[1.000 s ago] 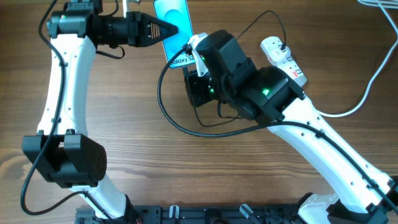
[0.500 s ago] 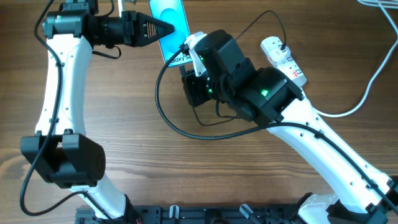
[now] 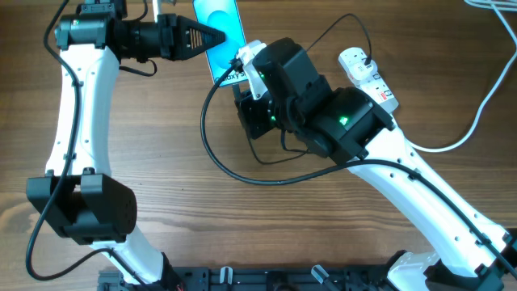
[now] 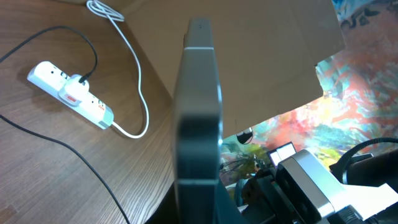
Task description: Plug charger to phone and switch on socket
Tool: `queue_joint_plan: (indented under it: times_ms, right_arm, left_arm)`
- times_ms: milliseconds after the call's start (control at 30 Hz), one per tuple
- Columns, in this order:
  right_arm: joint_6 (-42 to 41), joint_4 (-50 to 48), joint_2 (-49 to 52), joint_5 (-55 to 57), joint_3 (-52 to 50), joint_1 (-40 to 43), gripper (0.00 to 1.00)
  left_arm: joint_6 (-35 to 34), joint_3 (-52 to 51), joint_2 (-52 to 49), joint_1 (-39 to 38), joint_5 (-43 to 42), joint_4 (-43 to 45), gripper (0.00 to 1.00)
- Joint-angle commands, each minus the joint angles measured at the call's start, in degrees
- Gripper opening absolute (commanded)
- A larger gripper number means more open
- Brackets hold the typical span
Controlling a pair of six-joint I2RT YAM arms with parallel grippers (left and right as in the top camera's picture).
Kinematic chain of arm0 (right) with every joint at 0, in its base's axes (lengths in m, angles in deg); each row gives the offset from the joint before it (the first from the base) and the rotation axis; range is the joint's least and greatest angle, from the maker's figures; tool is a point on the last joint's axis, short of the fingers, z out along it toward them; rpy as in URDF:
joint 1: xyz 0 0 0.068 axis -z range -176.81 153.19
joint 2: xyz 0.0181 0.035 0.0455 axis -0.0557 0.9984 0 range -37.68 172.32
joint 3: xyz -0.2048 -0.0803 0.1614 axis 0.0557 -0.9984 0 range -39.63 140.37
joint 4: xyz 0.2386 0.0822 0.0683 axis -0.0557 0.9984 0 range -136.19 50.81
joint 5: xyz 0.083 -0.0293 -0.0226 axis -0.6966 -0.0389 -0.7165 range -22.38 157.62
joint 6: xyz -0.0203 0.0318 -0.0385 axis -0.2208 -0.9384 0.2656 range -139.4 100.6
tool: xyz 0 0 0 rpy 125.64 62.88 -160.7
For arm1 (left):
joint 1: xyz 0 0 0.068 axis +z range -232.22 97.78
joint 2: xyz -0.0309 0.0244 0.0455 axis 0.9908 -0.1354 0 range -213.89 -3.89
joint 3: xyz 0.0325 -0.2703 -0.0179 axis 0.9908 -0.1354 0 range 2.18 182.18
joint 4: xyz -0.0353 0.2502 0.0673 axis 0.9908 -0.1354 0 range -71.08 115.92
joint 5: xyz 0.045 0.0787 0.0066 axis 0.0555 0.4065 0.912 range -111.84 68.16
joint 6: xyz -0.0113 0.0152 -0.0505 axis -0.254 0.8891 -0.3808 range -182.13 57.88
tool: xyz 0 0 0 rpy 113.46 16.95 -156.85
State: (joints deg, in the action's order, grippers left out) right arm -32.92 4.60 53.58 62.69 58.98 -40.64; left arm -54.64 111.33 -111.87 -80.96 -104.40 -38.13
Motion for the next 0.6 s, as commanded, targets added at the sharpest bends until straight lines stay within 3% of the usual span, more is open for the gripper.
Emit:
queue_joint_plan:
  times_ms: [0, 133, 400, 500, 567]
  right_arm:
    - [2.32, -5.81, -0.85, 6.82, 3.39, 0.79, 0.12]
    - [3.06, -5.07, -0.9, 6.82, 5.35, 0.79, 0.23]
    - [2.38, -2.49, -3.48, 10.03, 5.88, 0.79, 0.36]
    - [-1.09, -0.79, -5.7, 14.4, 5.92, 0.81, 0.52]
    - [-3.26, 0.31, -7.26, 16.9, 5.92, 1.22, 0.57]
  left_arm:
    - [1.29, -0.13, 0.2, -1.79, -0.07, -1.81, 0.04]
    - [1.31, -0.13, 0.2, -1.79, 0.0, -1.79, 0.04]
    - [1.29, -0.13, 0.2, -1.79, 4.04, -2.25, 0.04]
    - [1.29, -0.17, 0.17, -1.79, 8.39, -3.19, 0.04]
    - [1.31, -0.52, 0.07, -2.12, 11.1, -3.76, 0.04]
